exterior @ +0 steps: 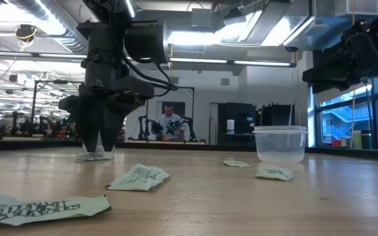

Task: Pick and place Stevia / Truvia into bins
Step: Put the green stevia packet into the left white container

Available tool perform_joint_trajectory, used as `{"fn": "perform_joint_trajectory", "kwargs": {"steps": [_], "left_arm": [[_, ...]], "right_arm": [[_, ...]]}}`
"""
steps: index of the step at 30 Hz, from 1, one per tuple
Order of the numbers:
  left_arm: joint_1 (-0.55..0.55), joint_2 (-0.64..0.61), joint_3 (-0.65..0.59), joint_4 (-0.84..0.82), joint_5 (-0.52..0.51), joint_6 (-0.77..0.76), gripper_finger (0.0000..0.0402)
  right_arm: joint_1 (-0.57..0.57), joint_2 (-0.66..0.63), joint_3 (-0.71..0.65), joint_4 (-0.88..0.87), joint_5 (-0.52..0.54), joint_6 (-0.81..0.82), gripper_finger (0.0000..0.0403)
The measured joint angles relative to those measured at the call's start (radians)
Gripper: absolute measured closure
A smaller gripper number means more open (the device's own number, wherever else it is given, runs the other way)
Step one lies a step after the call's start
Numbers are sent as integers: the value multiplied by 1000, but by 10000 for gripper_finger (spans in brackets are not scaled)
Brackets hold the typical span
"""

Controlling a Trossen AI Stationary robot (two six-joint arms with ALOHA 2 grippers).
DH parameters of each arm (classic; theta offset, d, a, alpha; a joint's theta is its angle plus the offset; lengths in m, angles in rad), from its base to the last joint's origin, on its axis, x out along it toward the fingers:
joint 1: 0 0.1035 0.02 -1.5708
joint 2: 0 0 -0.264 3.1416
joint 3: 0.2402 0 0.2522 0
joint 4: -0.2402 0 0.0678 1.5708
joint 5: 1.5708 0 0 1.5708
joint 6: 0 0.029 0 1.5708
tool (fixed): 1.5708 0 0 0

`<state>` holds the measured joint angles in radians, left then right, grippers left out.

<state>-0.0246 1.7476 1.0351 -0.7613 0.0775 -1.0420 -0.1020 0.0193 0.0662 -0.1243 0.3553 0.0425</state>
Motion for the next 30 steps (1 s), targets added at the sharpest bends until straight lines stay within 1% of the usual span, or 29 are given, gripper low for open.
{"fn": "perform_joint_trajectory", "kwargs": {"steps": [5,8,15,19,30], "left_arm": [[-6,21,1,9,4,-2,189],[-8,42,2,-14,6,-1,186],[-5,89,8,-32,34,-9,192],[-4,92,8,-38,36,-16,212],[-3,91,3,-43,43,-2,292]], "right_arm": [[0,0,0,0,0,-2,251],[0,1,0,0,0,-2,251],[0,6,0,0,0,-2,251],[0,6,0,0,0,-2,251],[0,6,0,0,0,-2,251]]}}
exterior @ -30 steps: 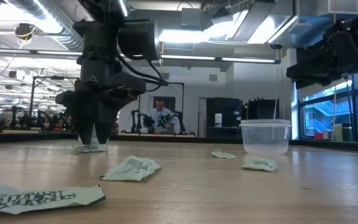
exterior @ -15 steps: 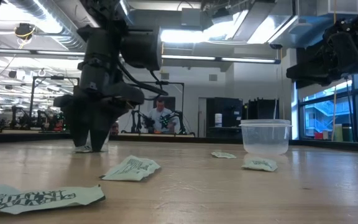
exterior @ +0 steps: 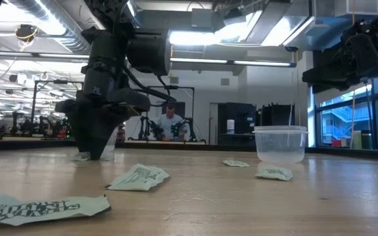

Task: Pick and place Stevia / Truvia into bins
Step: Put the green stevia packet into the left white container

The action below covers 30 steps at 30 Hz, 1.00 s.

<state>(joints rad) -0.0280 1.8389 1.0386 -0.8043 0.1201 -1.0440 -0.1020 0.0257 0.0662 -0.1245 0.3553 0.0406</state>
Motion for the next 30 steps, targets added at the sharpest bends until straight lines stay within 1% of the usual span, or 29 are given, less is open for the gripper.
{"fn": "perform_joint_trajectory", "kwargs": {"steps": [7,12,16,19,24,28,30], "left_arm": [[19,1,30,-59,13,50,341],[29,-19,40,-59,-7,115,373],[48,-45,42,-83,-36,137,393],[67,-65,42,-98,-39,166,397],[117,-138,44,-126,-53,218,393],[168,-229,45,-172,-133,248,396],[198,-277,45,-197,-202,278,396]], "right_arm": [[0,0,0,0,0,0,251],[0,0,0,0,0,0,251],[0,0,0,0,0,0,251],[0,0,0,0,0,0,251],[0,0,0,0,0,0,251],[0,0,0,0,0,0,251],[0,0,0,0,0,0,251]]}}
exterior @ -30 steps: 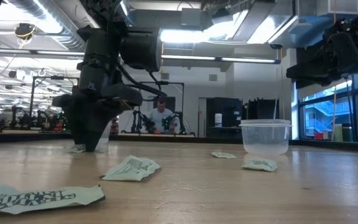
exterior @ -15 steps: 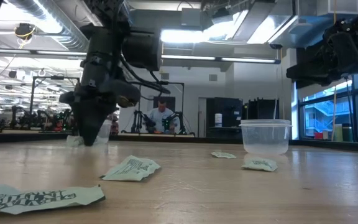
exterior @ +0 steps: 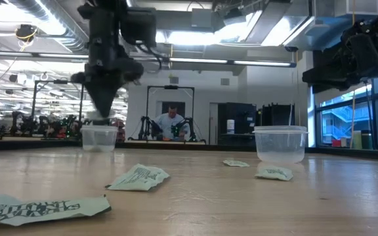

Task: Pick and place Stevia / Truvia into bins
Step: Put the green stevia packet into the left white container

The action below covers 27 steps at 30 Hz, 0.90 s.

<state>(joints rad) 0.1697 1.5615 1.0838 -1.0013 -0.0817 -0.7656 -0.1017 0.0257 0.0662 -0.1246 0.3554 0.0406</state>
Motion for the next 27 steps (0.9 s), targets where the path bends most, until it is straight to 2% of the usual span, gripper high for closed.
{"fn": "perform_joint_trajectory", "kwargs": {"steps": [5,10,16,22,25,27], "left_arm": [[68,-91,1,-6,-236,89,389],[140,-110,2,8,-312,187,388],[217,-84,-30,65,-317,223,397],[270,-76,-91,94,-250,231,391],[297,-76,-115,107,-163,230,391],[305,-76,-140,148,-145,230,393]], "right_arm": [[0,0,0,0,0,1,251],[0,0,0,0,0,2,251],[0,0,0,0,0,3,251],[0,0,0,0,0,3,251],[0,0,0,0,0,3,251],[0,0,0,0,0,3,251]]}}
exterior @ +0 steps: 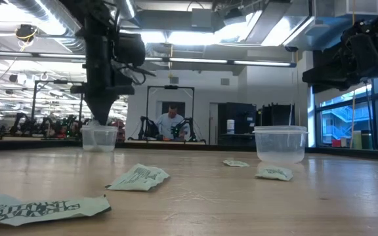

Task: Pick and place Stevia / Truvia into bins
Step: Put the green stevia packet into the left white container

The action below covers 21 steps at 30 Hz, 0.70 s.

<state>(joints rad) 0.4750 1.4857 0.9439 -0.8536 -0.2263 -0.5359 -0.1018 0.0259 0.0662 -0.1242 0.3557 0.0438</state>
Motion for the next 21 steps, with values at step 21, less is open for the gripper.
{"fn": "perform_joint_trajectory", "kwargs": {"steps": [21], "left_arm": [[11,0,-36,52,-68,52,341]], "right_arm": [[0,0,0,0,0,0,251]]}}
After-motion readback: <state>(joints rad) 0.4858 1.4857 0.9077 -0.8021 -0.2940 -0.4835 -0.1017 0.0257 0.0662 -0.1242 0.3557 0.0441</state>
